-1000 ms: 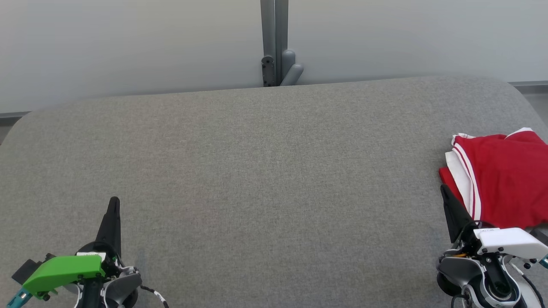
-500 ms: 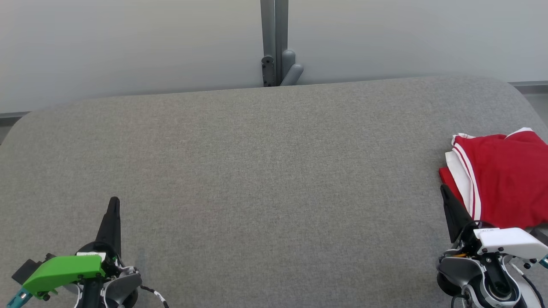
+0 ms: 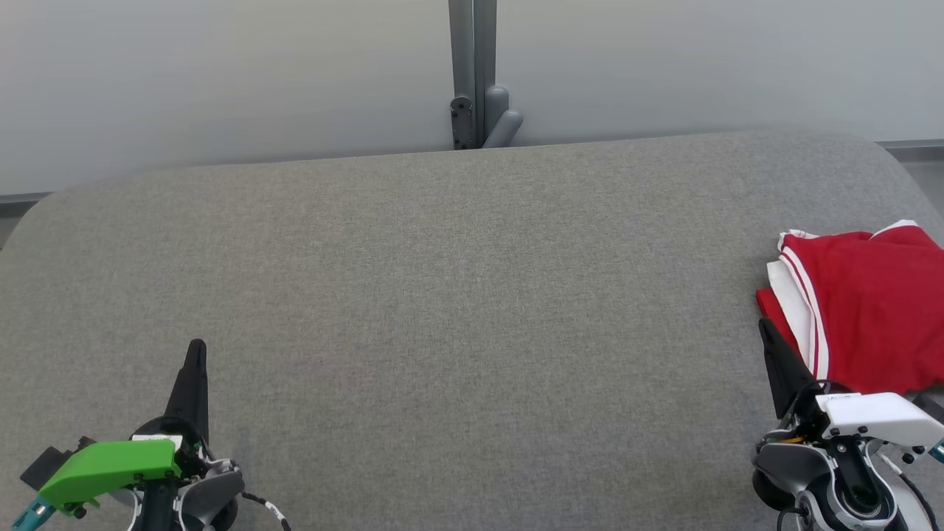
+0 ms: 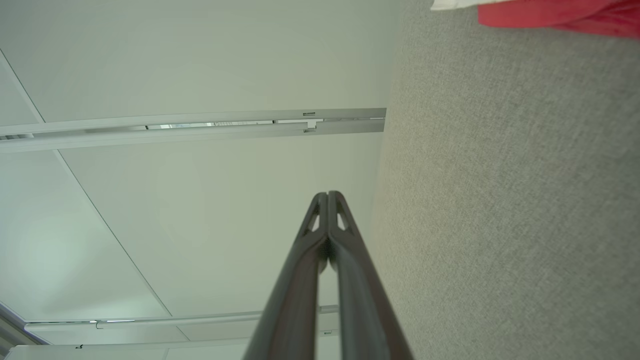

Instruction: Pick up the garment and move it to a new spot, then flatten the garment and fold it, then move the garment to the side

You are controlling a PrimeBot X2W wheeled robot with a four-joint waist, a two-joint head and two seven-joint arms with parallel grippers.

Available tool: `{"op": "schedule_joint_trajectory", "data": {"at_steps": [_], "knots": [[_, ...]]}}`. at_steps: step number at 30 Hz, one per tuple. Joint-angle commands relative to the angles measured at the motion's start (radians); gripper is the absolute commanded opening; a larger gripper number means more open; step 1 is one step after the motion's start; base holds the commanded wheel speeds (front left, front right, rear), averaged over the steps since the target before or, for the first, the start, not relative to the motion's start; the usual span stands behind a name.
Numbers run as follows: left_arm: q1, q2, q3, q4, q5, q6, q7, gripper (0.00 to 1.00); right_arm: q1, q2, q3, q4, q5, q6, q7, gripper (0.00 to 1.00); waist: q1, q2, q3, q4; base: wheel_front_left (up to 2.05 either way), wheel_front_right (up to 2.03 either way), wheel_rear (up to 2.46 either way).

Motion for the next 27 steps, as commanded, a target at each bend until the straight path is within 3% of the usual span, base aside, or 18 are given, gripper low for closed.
{"op": "schedule_joint_trajectory", "data": {"at_steps": [1, 27], "knots": [[-0.012, 0.006, 0.002, -0.003, -0.002, -0.007, 0.000, 0.00, -0.010, -0.005, -0.002, -0.004, 0.006, 0.000, 0.002, 0.00, 0.0000, 0.0000, 0.000, 0.000, 0.00, 0.00, 0.00], [-0.012, 0.006, 0.002, -0.004, -0.002, -0.007, 0.000, 0.00, -0.010, -0.005, -0.002, -0.004, 0.006, 0.000, 0.002, 0.00, 0.0000, 0.0000, 0.000, 0.000, 0.00, 0.00, 0.00]]}}
